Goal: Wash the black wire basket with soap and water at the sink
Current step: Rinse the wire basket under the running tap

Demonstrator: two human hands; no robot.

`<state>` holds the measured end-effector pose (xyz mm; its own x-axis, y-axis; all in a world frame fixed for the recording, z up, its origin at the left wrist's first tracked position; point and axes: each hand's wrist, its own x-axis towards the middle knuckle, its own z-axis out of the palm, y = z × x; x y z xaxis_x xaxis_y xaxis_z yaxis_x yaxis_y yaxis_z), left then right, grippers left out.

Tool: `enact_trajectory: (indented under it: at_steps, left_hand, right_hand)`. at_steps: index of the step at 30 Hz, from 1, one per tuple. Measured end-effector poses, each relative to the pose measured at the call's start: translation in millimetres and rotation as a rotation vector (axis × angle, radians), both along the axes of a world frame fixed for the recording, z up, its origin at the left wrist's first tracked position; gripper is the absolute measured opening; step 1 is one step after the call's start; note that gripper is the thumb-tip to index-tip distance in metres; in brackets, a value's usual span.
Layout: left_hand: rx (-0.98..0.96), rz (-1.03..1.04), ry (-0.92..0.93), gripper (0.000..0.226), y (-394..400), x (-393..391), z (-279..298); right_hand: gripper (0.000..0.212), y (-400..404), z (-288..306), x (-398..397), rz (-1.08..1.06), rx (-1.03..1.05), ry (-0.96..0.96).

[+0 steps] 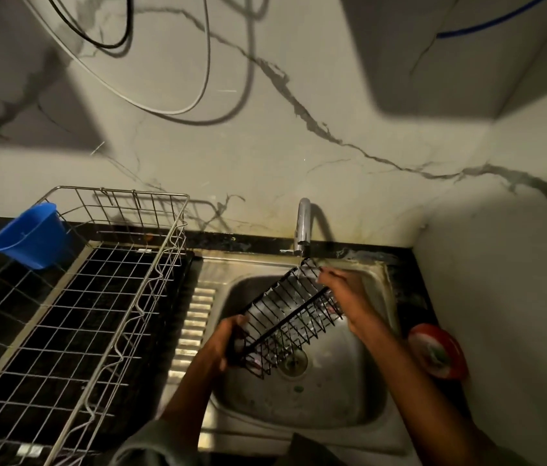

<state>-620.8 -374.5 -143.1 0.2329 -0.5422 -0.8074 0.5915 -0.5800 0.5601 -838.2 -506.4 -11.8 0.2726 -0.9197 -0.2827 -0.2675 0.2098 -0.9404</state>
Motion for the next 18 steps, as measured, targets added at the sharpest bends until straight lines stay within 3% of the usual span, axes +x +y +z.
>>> enact_trajectory:
  at_steps: [7,14,18]
  left_hand:
    - [0.087,-0.017,0.051,0.039,11.3,-5.8,-10.8]
    - [0.055,-0.148,0.115,0.051,3.6,-19.2,-17.6]
    - [0.043,-0.147,0.06,0.021,-11.2,-34.4,-17.3]
  right_hand:
    - [0.023,4.2,0.8,15.5,0.128,-0.009,0.014]
    - [0.046,6.6,-5.6,20.1,0.145,-0.069,0.13]
    - [0.054,8.1,-5.0,14.0,0.097,-0.107,0.17]
